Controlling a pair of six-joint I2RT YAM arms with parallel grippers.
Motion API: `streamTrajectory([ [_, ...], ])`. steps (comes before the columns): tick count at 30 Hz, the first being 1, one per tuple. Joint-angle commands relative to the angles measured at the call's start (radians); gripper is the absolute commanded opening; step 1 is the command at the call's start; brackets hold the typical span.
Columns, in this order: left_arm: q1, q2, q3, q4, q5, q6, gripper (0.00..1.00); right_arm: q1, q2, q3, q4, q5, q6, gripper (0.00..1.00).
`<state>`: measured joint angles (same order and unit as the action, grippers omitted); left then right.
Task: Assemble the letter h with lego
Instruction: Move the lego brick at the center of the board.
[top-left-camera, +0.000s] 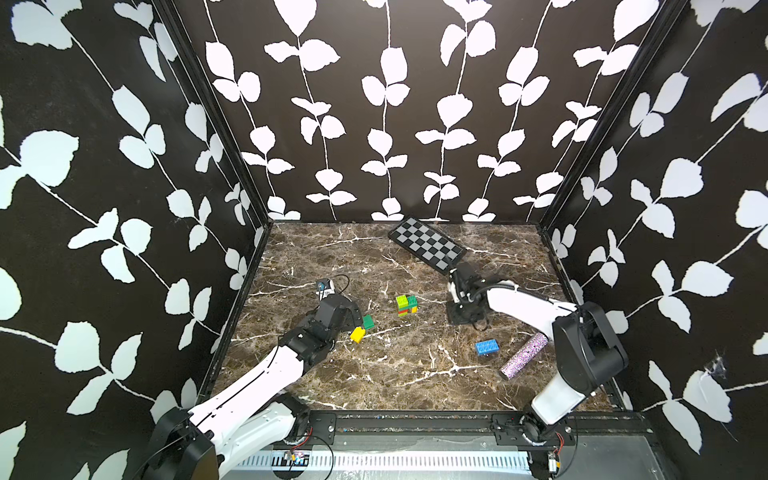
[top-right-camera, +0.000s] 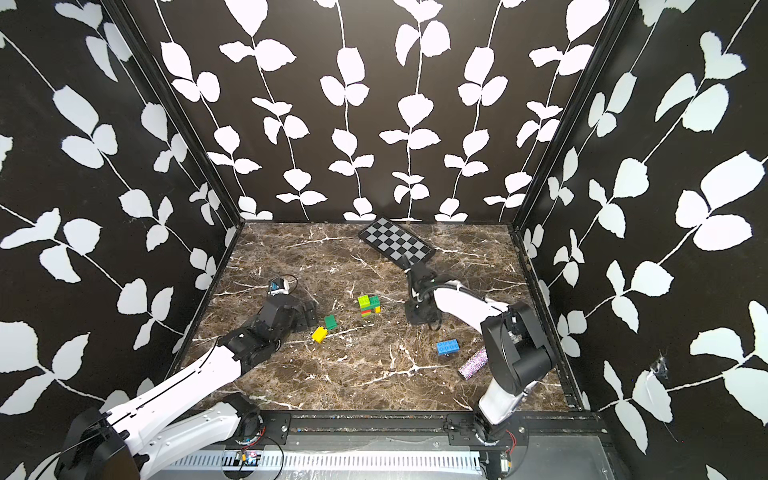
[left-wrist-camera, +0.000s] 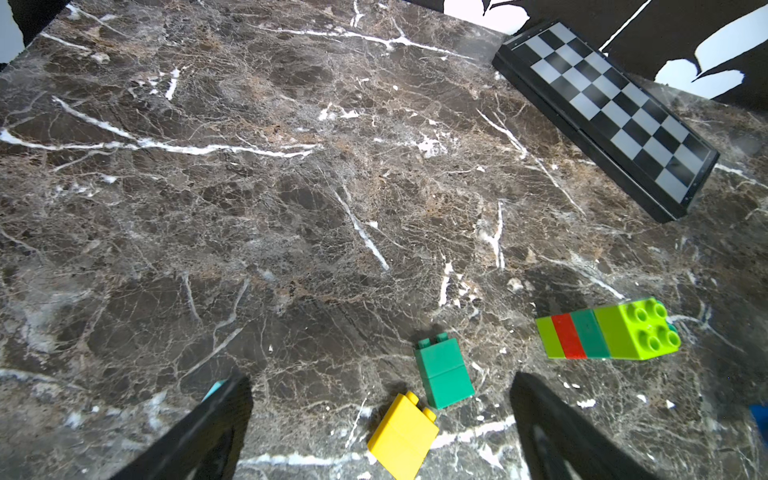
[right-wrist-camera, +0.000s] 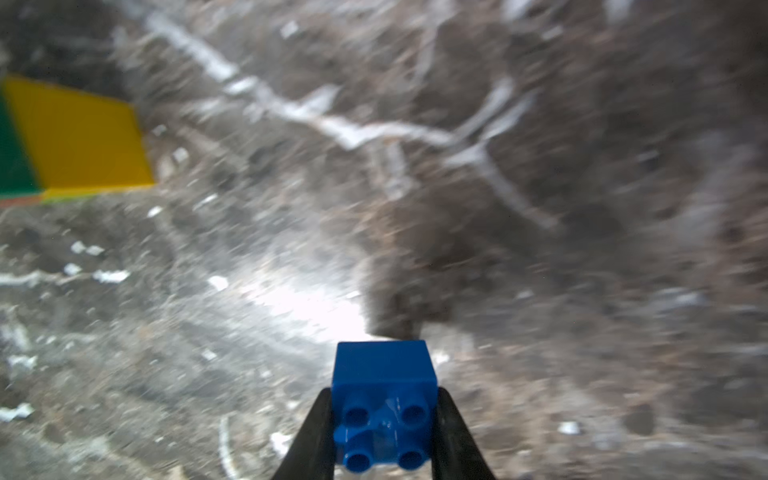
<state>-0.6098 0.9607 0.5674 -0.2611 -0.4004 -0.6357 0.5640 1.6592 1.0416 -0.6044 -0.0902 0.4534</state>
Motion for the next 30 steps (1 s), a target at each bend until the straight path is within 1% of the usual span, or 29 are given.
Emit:
streamTrajectory([
  [1, 0.005, -0.013, -0.008, -0.008, 0.001, -0.006, 0.99, 0.073, -0.004, -0.036, 0.045, 0.03, 0.169, 0.25],
  [3, 0.004, -0.024, -0.009, -0.013, -0.007, -0.005, 0.99, 0.124, 0.011, -0.048, 0.08, 0.021, 0.227, 0.25],
  [6, 0.005, -0.039, -0.011, -0.017, -0.011, -0.005, 0.99, 0.185, 0.044, -0.036, 0.091, 0.077, 0.298, 0.3],
  [8, 0.005, -0.046, -0.009, -0.024, -0.012, -0.005, 0.99, 0.215, 0.066, -0.021, 0.097, 0.111, 0.34, 0.4],
  [10, 0.005, -0.05, -0.008, -0.028, -0.015, -0.003, 0.99, 0.237, 0.092, -0.006, 0.114, 0.113, 0.363, 0.47],
  [12, 0.005, -0.053, -0.009, -0.028, -0.017, -0.002, 0.99, 0.25, 0.113, 0.006, 0.136, 0.102, 0.378, 0.58],
  [14, 0.006, -0.054, -0.008, -0.03, -0.018, -0.002, 0.99, 0.259, 0.117, 0.005, 0.172, 0.089, 0.393, 0.72],
  [15, 0.007, -0.054, -0.008, -0.031, -0.018, -0.002, 0.99, 0.261, 0.113, 0.002, 0.187, 0.089, 0.393, 0.76],
  [17, 0.006, -0.052, -0.008, -0.03, -0.024, 0.001, 0.99, 0.266, 0.09, -0.001, 0.2, 0.102, 0.393, 0.8],
  [20, 0.005, -0.05, -0.002, -0.042, -0.045, 0.007, 0.99, 0.265, 0.021, -0.024, 0.221, 0.14, 0.387, 0.86],
  [22, 0.005, -0.052, 0.006, -0.059, -0.069, 0.011, 0.99, 0.266, -0.036, -0.042, 0.218, 0.184, 0.368, 0.88],
  [26, 0.01, -0.076, 0.02, -0.106, -0.145, 0.021, 0.99, 0.266, -0.212, -0.127, 0.2, 0.346, 0.295, 0.89],
  [28, 0.011, -0.1, 0.011, -0.111, -0.183, 0.022, 0.99, 0.261, -0.306, -0.175, 0.203, 0.439, 0.252, 0.94],
  [30, 0.016, -0.114, -0.011, -0.093, -0.22, 0.019, 0.99, 0.242, -0.383, -0.208, 0.247, 0.497, 0.197, 0.98],
])
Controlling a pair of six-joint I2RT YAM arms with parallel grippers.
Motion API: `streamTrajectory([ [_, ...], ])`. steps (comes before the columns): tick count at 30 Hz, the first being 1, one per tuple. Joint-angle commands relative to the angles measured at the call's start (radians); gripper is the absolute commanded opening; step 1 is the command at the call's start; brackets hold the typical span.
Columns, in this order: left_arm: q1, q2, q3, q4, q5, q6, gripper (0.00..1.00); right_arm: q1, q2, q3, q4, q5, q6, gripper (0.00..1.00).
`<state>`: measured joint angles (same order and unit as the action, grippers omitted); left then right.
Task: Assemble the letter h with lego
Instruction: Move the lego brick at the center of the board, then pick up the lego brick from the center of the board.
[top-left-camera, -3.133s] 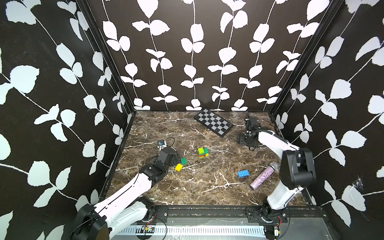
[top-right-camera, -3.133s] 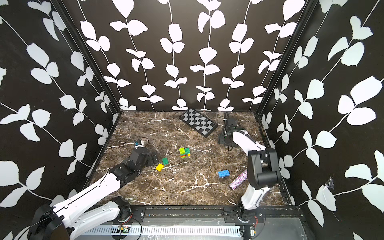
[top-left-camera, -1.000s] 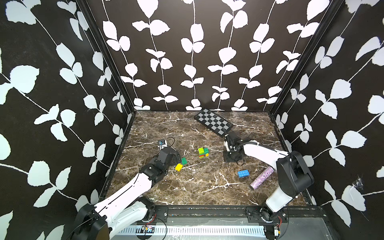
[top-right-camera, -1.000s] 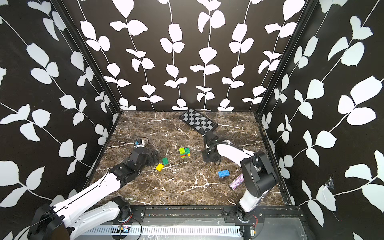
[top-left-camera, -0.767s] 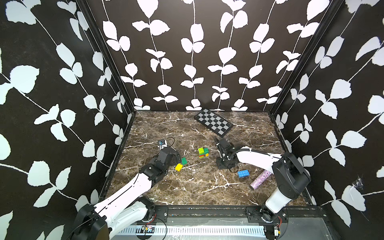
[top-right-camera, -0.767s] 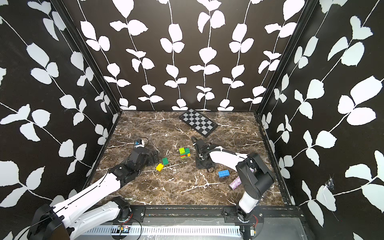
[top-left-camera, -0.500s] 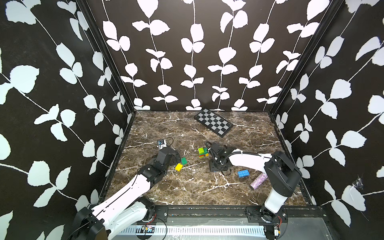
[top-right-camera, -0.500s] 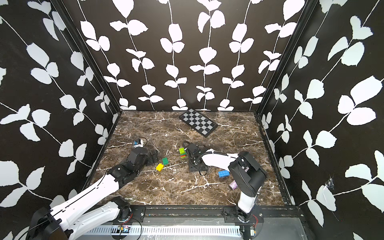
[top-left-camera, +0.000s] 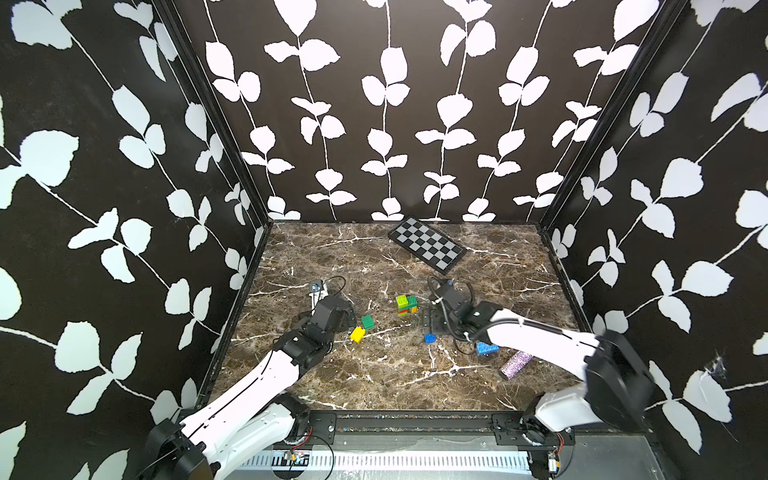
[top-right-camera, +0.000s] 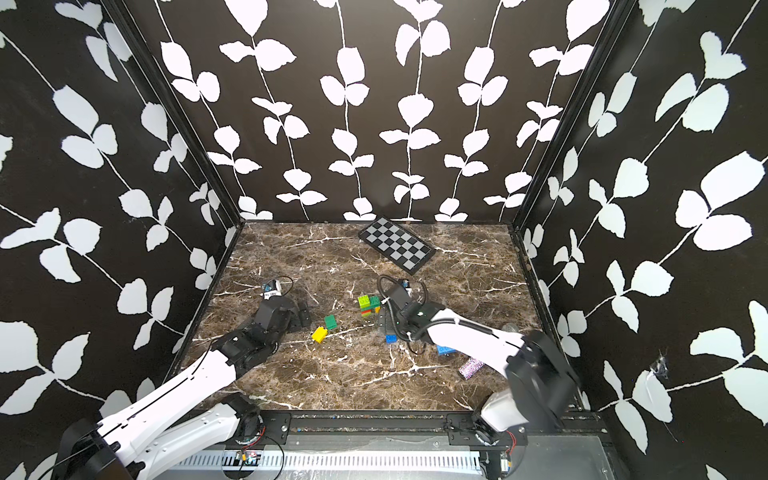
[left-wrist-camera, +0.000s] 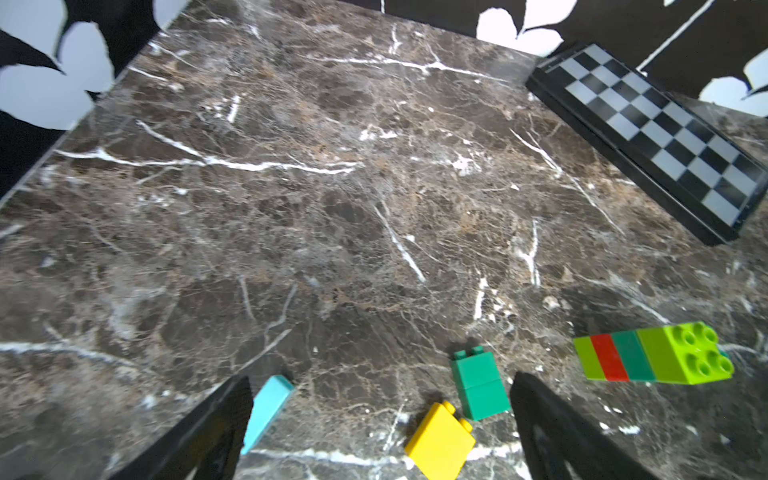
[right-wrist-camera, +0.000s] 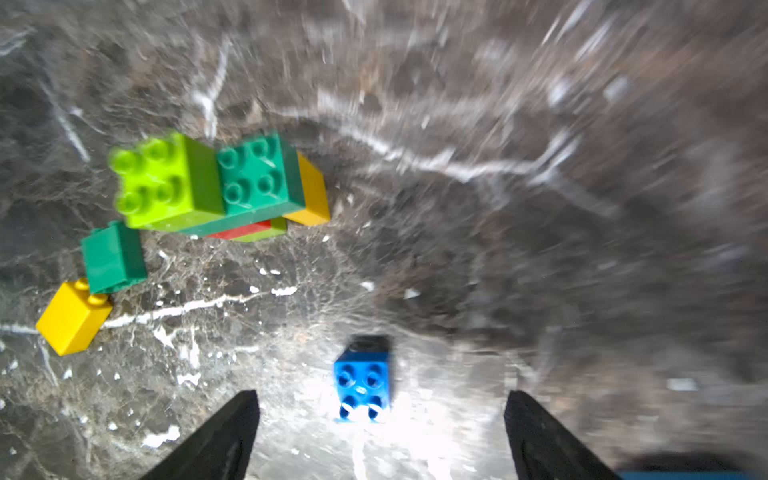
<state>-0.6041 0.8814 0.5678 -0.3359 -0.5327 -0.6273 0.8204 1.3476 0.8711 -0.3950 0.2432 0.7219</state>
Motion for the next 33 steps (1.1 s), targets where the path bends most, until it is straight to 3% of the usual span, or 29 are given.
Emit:
streamTrajectory([
  [1, 0.017, -0.031, -0.02, -0.015, -0.104, 0.006, 0.99, -0.035, -0.1, -0.049, 0.071, 0.178, -0.095, 0.99],
  [5, 0.092, 0.015, 0.073, -0.231, -0.114, -0.131, 0.99, -0.132, -0.107, -0.001, 0.112, 0.234, -0.075, 0.97],
  [8, 0.152, 0.008, 0.141, -0.416, -0.104, -0.241, 0.99, -0.145, -0.061, 0.034, 0.121, 0.291, -0.141, 0.97],
  [12, 0.268, -0.058, 0.138, -0.496, 0.011, -0.252, 0.99, -0.146, -0.049, -0.038, 0.17, 0.273, -0.137, 1.0],
  [15, 0.407, -0.075, 0.126, -0.556, 0.094, -0.233, 0.99, -0.169, -0.08, -0.095, 0.221, 0.224, -0.097, 1.0],
  [18, 0.558, -0.049, 0.108, -0.567, 0.201, -0.192, 0.99, -0.171, -0.103, -0.184, 0.372, 0.148, -0.101, 1.0],
  [21, 0.663, 0.003, 0.088, -0.552, 0.275, -0.175, 0.99, -0.172, -0.076, -0.169, 0.371, 0.115, -0.11, 1.0],
  [25, 0.734, 0.082, 0.037, -0.46, 0.317, -0.163, 0.97, -0.171, -0.029, -0.125, 0.336, 0.063, -0.128, 1.0],
  [33, 0.799, 0.2, 0.022, -0.4, 0.215, -0.067, 0.94, -0.171, 0.005, -0.105, 0.349, -0.012, -0.166, 1.0],
])
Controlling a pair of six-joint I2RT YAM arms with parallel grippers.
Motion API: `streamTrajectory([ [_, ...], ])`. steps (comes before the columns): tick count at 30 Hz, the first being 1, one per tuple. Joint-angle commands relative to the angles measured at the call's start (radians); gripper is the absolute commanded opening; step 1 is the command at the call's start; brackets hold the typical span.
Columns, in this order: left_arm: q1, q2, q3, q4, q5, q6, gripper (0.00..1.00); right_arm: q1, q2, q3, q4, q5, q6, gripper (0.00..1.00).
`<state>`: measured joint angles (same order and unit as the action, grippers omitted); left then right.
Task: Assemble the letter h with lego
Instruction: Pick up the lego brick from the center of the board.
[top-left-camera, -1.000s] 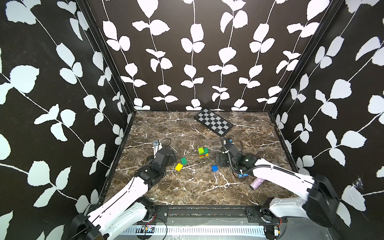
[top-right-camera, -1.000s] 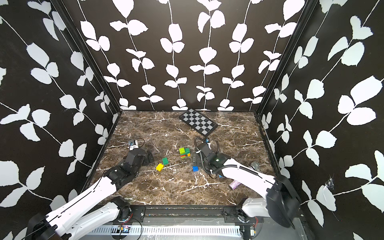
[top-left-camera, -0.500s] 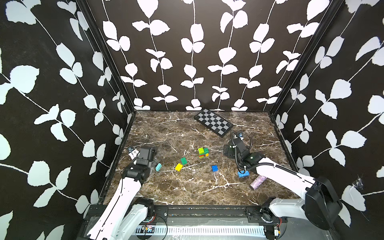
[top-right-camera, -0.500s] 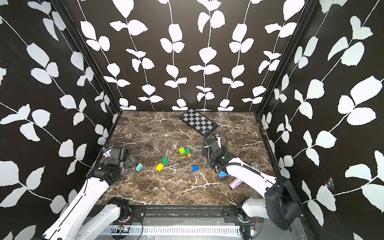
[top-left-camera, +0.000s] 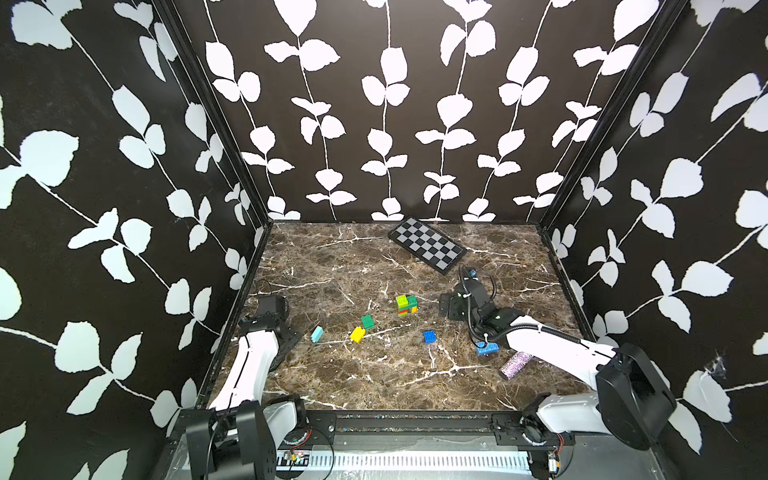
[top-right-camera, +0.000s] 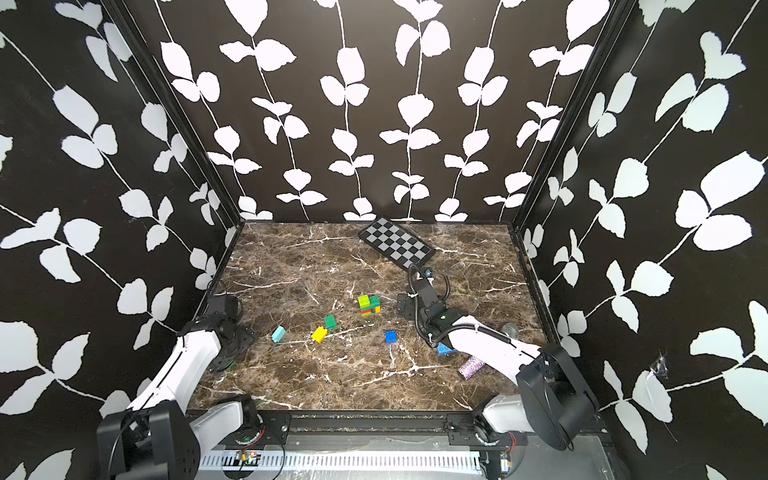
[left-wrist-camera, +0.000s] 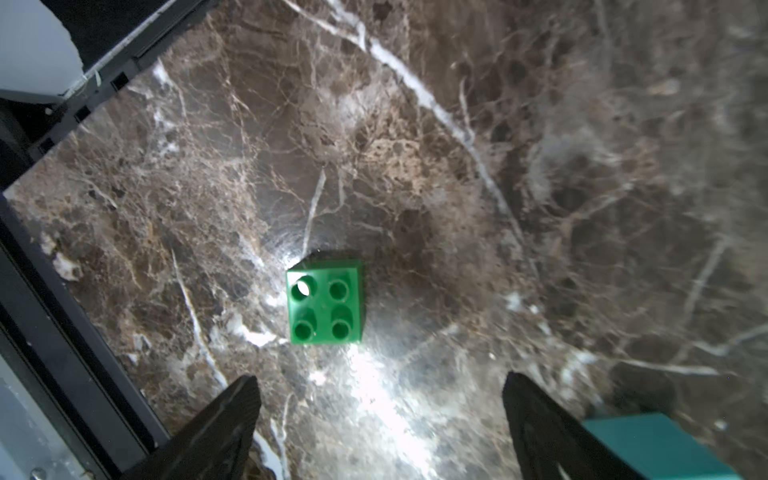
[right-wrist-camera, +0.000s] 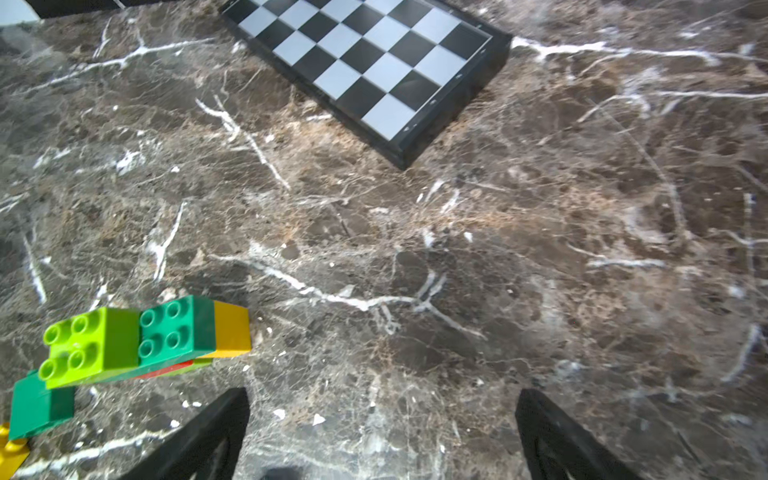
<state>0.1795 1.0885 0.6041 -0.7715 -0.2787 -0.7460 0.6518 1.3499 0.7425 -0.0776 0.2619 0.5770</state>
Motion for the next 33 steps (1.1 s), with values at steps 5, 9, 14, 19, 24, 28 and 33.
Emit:
streamTrajectory([
  [5, 0.053, 0.044, -0.041, 0.113, -0.01, 0.073, 0.94, -0.003, 0.004, 0.015, 0.051, -0.044, -0.03, 1.0],
  [9, 0.086, 0.087, -0.06, 0.142, -0.009, 0.082, 0.94, -0.003, 0.03, 0.018, 0.06, -0.062, -0.035, 1.0],
  [14, 0.097, 0.086, -0.074, 0.155, -0.008, 0.073, 0.92, -0.003, 0.059, 0.032, 0.058, -0.075, -0.037, 1.0],
  [19, 0.133, 0.101, -0.085, 0.187, 0.035, 0.08, 0.85, -0.003, 0.079, 0.041, 0.057, -0.087, -0.04, 0.99],
  [24, 0.16, 0.108, -0.102, 0.227, 0.084, 0.086, 0.76, -0.003, 0.085, 0.045, 0.059, -0.098, -0.043, 1.0],
  [28, 0.164, 0.12, -0.101, 0.236, 0.097, 0.09, 0.75, -0.003, 0.086, 0.044, 0.059, -0.104, -0.045, 1.0],
  [33, 0.165, 0.134, -0.099, 0.246, 0.104, 0.094, 0.67, -0.003, 0.085, 0.044, 0.061, -0.109, -0.046, 1.0],
])
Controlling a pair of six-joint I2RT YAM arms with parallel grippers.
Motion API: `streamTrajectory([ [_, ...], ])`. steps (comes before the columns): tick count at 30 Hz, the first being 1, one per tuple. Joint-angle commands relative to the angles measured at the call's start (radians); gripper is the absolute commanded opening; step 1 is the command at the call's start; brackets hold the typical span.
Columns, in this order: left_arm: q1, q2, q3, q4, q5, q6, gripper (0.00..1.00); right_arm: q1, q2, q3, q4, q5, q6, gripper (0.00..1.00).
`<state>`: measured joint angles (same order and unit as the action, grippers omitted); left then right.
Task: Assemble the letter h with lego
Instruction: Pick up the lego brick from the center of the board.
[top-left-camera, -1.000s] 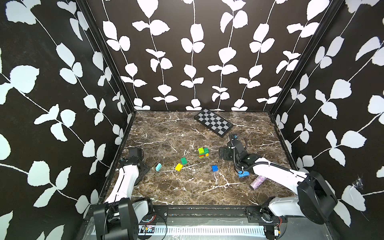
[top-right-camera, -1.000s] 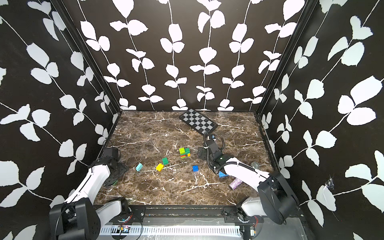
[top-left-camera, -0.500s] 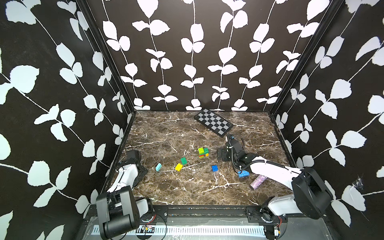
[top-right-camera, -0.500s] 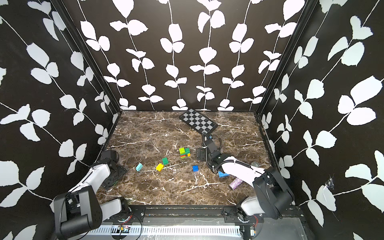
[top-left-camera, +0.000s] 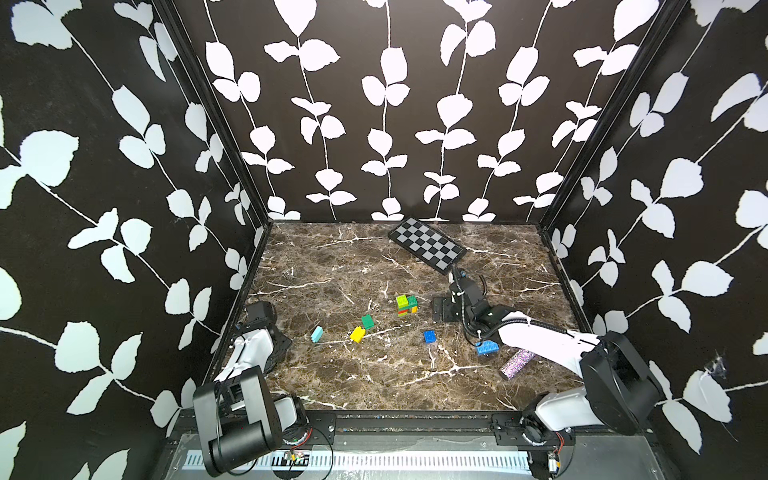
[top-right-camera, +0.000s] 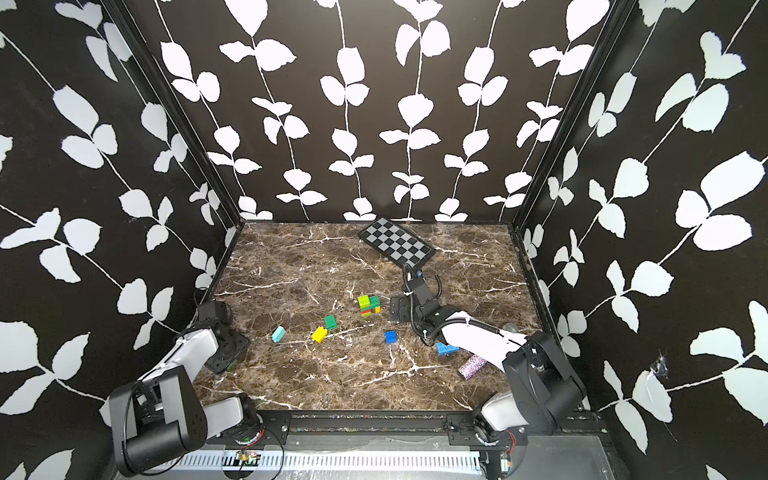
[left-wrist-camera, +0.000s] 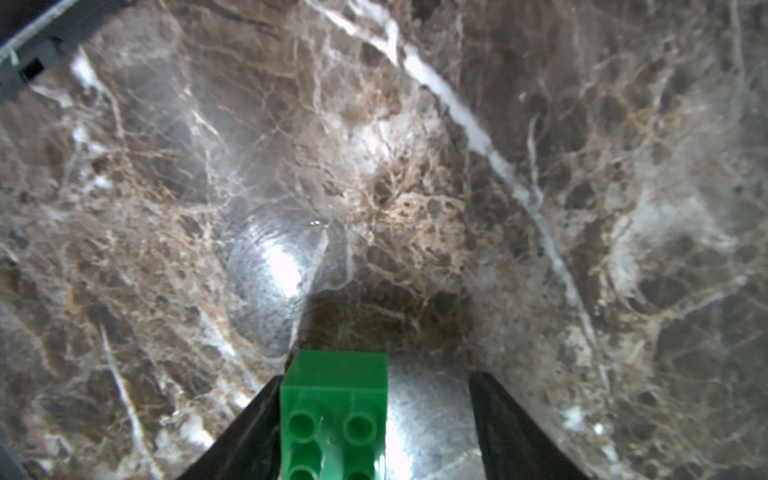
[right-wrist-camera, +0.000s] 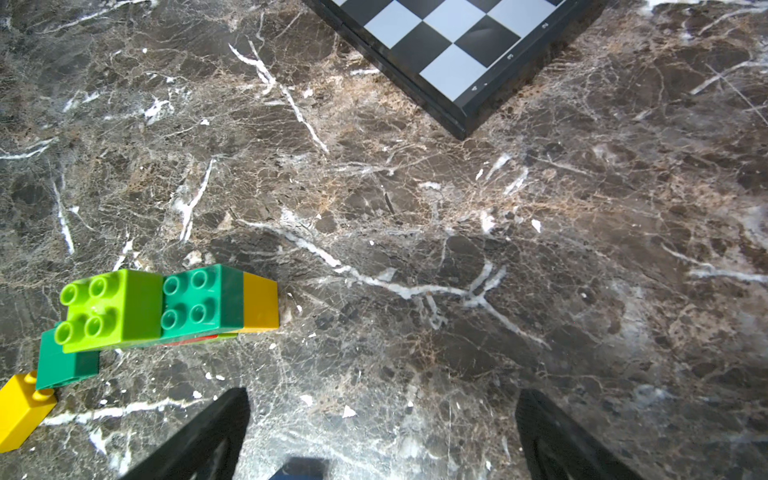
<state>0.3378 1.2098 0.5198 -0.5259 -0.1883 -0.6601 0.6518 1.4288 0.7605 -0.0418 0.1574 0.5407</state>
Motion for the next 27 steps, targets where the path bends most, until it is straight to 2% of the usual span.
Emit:
streamTrajectory([
  [1, 0.007, 0.018, -0.016, 0.004, 0.017, 0.008, 0.65, -0.003, 0.006, 0.026, 0.024, -0.005, -0.01, 1.0],
  [4, 0.007, 0.034, -0.015, 0.015, 0.036, 0.002, 0.63, -0.003, 0.006, 0.026, 0.025, -0.006, -0.011, 1.0],
  [9, 0.007, 0.05, -0.011, 0.036, 0.074, 0.007, 0.52, -0.003, 0.006, 0.026, 0.025, -0.007, -0.011, 0.99],
  [14, 0.008, 0.052, -0.009, 0.061, 0.141, 0.02, 0.48, -0.006, 0.008, 0.029, 0.023, -0.008, -0.01, 1.0],
  [16, 0.008, 0.061, -0.006, 0.08, 0.187, 0.022, 0.43, -0.007, 0.006, 0.028, 0.022, -0.009, -0.008, 1.0],
  [22, -0.005, 0.088, 0.023, 0.122, 0.305, 0.02, 0.17, -0.014, 0.007, 0.028, 0.019, -0.013, -0.002, 0.99],
  [27, -0.098, 0.073, 0.108, 0.08, 0.299, 0.0, 0.11, -0.018, 0.009, 0.032, 0.014, -0.016, -0.002, 1.0],
])
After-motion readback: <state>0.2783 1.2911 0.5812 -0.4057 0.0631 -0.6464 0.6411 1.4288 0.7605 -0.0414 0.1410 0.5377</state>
